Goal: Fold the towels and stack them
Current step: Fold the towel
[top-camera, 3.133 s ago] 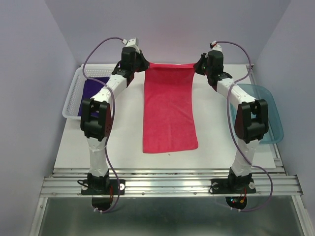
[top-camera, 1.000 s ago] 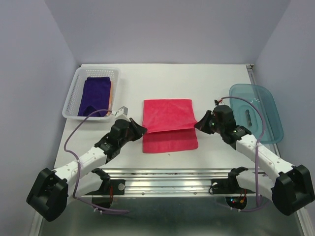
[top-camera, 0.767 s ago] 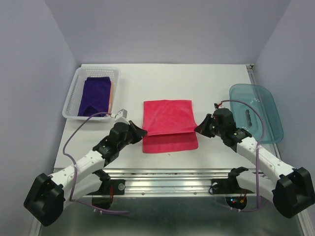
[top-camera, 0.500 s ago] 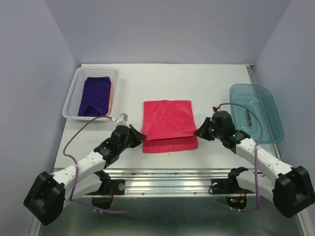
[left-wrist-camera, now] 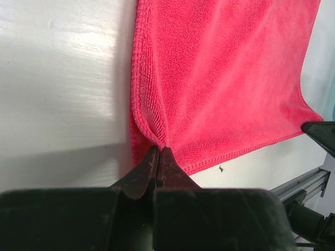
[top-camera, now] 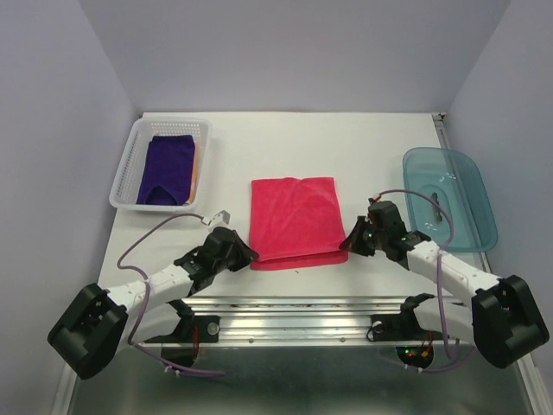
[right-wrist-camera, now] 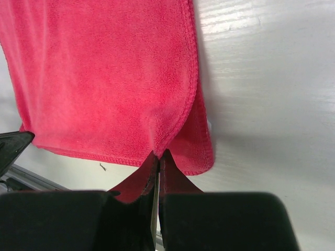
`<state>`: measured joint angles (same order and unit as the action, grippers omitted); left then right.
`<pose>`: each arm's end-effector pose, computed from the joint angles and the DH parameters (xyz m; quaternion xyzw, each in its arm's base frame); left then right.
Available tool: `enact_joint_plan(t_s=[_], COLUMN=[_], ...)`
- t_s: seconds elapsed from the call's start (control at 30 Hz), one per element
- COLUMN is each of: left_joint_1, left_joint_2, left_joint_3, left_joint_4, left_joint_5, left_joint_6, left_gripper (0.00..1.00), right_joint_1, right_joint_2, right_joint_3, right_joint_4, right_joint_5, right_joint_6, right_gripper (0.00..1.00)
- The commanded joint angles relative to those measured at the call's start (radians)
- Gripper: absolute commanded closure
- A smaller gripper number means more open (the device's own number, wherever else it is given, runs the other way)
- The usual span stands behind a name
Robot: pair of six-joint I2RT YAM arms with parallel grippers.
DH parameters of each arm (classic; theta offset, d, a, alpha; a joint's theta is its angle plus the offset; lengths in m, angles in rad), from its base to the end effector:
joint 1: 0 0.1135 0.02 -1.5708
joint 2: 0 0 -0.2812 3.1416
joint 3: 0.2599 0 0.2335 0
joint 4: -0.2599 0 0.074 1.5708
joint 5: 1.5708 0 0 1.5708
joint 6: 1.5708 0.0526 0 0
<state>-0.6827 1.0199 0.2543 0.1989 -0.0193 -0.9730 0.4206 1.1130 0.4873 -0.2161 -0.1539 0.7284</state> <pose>0.1433 -0.1152 0.1720 -0.1314 0.8667 -0.3487 0.3317 0.1772 0.0881 0.1883 0.1157 0.9247 0.2534 0.2593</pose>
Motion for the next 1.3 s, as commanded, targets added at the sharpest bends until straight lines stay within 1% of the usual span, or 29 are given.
enact_joint_plan(t_s=[0.0,0.07,0.1,0.2,0.23,0.3,0.33,0.37,0.4,0.43,0.5,0.53,0.57,0.6,0.7,0.73,0.77,0.8,0.83,0.9,1.0,1.03,1.07,1.1,1.13,1.17,1.2,1.23,1.27], left_joint_1=[-0.012,-0.017,-0.018,-0.023,-0.024,-0.029,-0.029,-0.029,-0.031,-0.032,-0.034,-0.035,-0.037,-0.037,-0.037,-0.037,-0.037,-0.037,-0.037,-0.037,-0.037,-0.035,-0.034,-0.017,0.001,0.017,0.032,0.072,0.087], left_joint_2=[0.014,0.02,0.025,0.032,0.034,0.032,0.028,0.019,0.011,-0.009,-0.032,-0.046,-0.072,-0.084,-0.142,-0.165,-0.176,-0.184,-0.193,-0.195,-0.143,-0.12,-0.062,-0.026,0.014,0.095,0.136,0.213,0.254], left_joint_3=[-0.018,-0.017,-0.016,-0.012,-0.012,-0.01,-0.007,-0.003,0.0,0.002,0.008,0.008,0.013,0.02,0.043,0.052,0.063,0.089,0.105,0.152,0.219,0.274,0.302,0.365,0.402,0.439,0.506,0.537,0.568], left_joint_4=[0.017,0.017,0.014,0.01,0.002,-0.009,-0.032,-0.045,-0.058,-0.084,-0.101,-0.119,-0.131,-0.145,-0.197,-0.249,-0.268,-0.301,-0.312,-0.319,-0.325,-0.32,-0.306,-0.303,-0.302,-0.306,-0.305,-0.285,-0.273], left_joint_5=[-0.002,0.001,0.004,0.015,0.013,0.013,0.013,0.007,-0.001,-0.004,-0.007,-0.01,-0.011,-0.014,-0.028,-0.048,-0.059,-0.083,-0.094,-0.138,-0.203,-0.244,-0.269,-0.303,-0.309,-0.311,-0.306,-0.295,-0.286], left_joint_6=[-0.006,-0.003,-0.001,0.0,0.002,-0.001,-0.001,-0.004,-0.003,-0.003,0.002,0.003,0.007,0.008,0.01,0.014,0.017,0.02,0.026,0.046,0.068,0.106,0.121,0.135,0.179,0.197,0.215,0.264,0.293], left_gripper=[1.0,1.0,0.98,0.89,0.82,0.75,0.74,0.72,0.7,0.64,0.61,0.52,0.48,0.44,0.25,0.13,0.06,0.01,0.01,0.01,0.01,0.01,0.01,0.01,0.01,0.01,0.01,0.01,0.01], right_joint_1=[0.007,0.007,0.007,0.007,0.007,0.007,0.007,0.007,0.007,0.007,0.007,0.007,0.007,0.007,0.007,0.007,0.007,0.007,0.007,0.007,0.007,0.007,0.007,0.007,0.006,0.007,0.006,0.006,0.006], right_joint_2=[0.005,0.008,0.01,0.013,0.011,0.007,0.005,0.001,-0.005,-0.013,-0.024,-0.03,-0.045,-0.054,-0.094,-0.107,-0.116,-0.133,-0.137,-0.137,-0.099,-0.079,-0.024,0.005,0.043,0.115,0.163,0.204,0.293], right_joint_3=[-0.029,-0.033,-0.035,-0.041,-0.042,-0.047,-0.05,-0.052,-0.056,-0.058,-0.058,-0.056,-0.049,-0.044,-0.015,-0.004,0.008,0.04,0.056,0.108,0.174,0.204,0.256,0.292,0.322,0.389,0.425,0.46,0.506], right_joint_4=[0.035,0.035,0.032,0.026,0.021,0.014,0.012,0.009,0.008,-0.003,-0.019,-0.031,-0.04,-0.049,-0.092,-0.117,-0.129,-0.144,-0.144,-0.135,-0.089,-0.075,-0.068,-0.066,-0.066,-0.069,-0.08,-0.089,-0.1], right_joint_5=[0.007,0.01,0.013,0.019,0.02,0.014,0.014,0.011,0.011,0.01,0.014,0.017,0.02,0.02,0.033,0.045,0.05,0.059,0.06,0.062,0.08,0.091,0.111,0.129,0.175,0.192,0.209,0.252,0.27], right_joint_6=[0.003,0.006,0.006,0.011,0.012,0.014,0.014,0.016,0.014,0.013,0.012,0.008,0.006,0.003,-0.009,-0.023,-0.03,-0.044,-0.05,-0.063,-0.083,-0.087,-0.102,-0.109,-0.113,-0.128,-0.135,-0.144,-0.152], right_gripper=[0.99,0.99,0.98,0.91,0.87,0.83,0.8,0.74,0.73,0.7,0.65,0.62,0.56,0.53,0.37,0.24,0.17,0.06,0.0,0.0,0.0,0.0,0.0,0.0,0.0,0.0,0.0,0.0,0.0])
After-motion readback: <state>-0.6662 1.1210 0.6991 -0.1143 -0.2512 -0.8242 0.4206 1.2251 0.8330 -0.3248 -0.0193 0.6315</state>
